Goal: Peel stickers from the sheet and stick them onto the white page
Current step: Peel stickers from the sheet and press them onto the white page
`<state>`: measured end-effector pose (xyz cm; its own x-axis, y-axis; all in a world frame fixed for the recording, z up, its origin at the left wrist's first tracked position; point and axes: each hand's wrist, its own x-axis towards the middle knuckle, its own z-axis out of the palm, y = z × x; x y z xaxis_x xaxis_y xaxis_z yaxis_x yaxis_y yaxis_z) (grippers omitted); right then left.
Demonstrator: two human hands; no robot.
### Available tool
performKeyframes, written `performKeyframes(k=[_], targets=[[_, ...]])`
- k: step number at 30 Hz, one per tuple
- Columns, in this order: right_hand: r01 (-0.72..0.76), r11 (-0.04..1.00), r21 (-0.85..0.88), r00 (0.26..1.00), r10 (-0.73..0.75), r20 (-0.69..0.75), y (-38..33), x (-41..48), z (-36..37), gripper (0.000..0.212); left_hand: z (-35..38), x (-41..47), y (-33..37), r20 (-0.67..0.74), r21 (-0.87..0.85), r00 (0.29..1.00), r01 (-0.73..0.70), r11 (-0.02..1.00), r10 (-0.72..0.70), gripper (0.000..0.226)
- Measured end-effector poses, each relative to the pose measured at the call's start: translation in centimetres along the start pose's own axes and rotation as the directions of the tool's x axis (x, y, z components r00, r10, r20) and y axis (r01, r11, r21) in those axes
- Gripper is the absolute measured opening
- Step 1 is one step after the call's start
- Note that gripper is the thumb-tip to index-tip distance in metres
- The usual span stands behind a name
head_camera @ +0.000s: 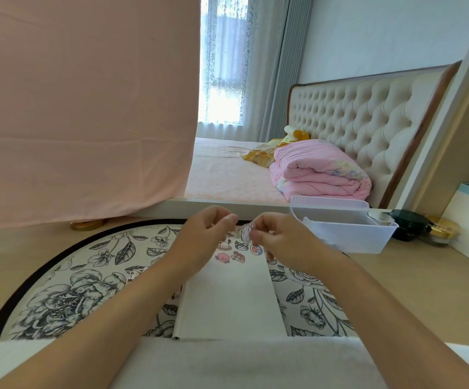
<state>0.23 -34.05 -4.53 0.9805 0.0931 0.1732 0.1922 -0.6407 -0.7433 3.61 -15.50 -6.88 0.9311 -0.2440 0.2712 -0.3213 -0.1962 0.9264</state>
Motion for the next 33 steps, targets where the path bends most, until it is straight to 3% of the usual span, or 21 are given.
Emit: performKeyframes(k=[3, 7, 9, 12, 17, 22, 28, 33], targets=[[0.023, 0.952, -0.305, 0.998, -0.004, 0.062, -0.1, -0.2, -0.3, 0.014, -0.5, -0.3, 0.4, 0.072, 0.196, 0.987, -0.152, 0.969, 0.141, 0.004], [0.046, 0.925, -0.377, 0.998, -0.028, 0.053, -0.4, -0.4, -0.1, 0.013, -0.4, -0.6, 0.3, 0.114, 0.367, 0.976, -0.217, 0.905, 0.188, 0.006], [0.039, 0.953, -0.299, 0.998, -0.026, 0.049, -0.3, -0.3, 0.1, 0.010, -0.3, -0.4, 0.0, 0.089, 0.361, 0.979, -0.206, 0.910, 0.186, 0.008], [-0.032, 0.999, 0.025, 0.997, 0.030, 0.066, -0.3, -0.3, 0.0, 0.008, -0.2, 0.0, -0.3, 0.021, 0.287, 0.985, -0.169, 0.943, 0.170, 0.012], [-0.141, 0.884, 0.446, 0.990, 0.128, 0.059, -0.1, -0.4, -0.7, 0.027, 0.4, 0.2, -0.5, -0.121, 0.072, 0.990, -0.069, 0.995, 0.078, 0.011], [-0.103, 0.903, 0.418, 0.990, 0.133, -0.045, 0.1, -0.3, -0.2, 0.021, 0.7, 0.0, -0.1, -0.086, -0.053, 0.996, -0.030, 0.998, 0.025, 0.008], [-0.075, 0.942, 0.327, 0.986, 0.119, -0.119, 0.0, -0.4, -0.3, 0.010, 0.9, -0.2, 0.0, -0.037, -0.051, 0.999, -0.041, 0.998, 0.039, 0.006], [-0.135, 0.956, 0.260, 0.981, 0.167, -0.103, 0.5, -0.2, -0.4, 0.013, 0.7, -0.2, -0.2, 0.010, 0.010, 0.999, -0.047, 0.999, 0.047, 0.008]])
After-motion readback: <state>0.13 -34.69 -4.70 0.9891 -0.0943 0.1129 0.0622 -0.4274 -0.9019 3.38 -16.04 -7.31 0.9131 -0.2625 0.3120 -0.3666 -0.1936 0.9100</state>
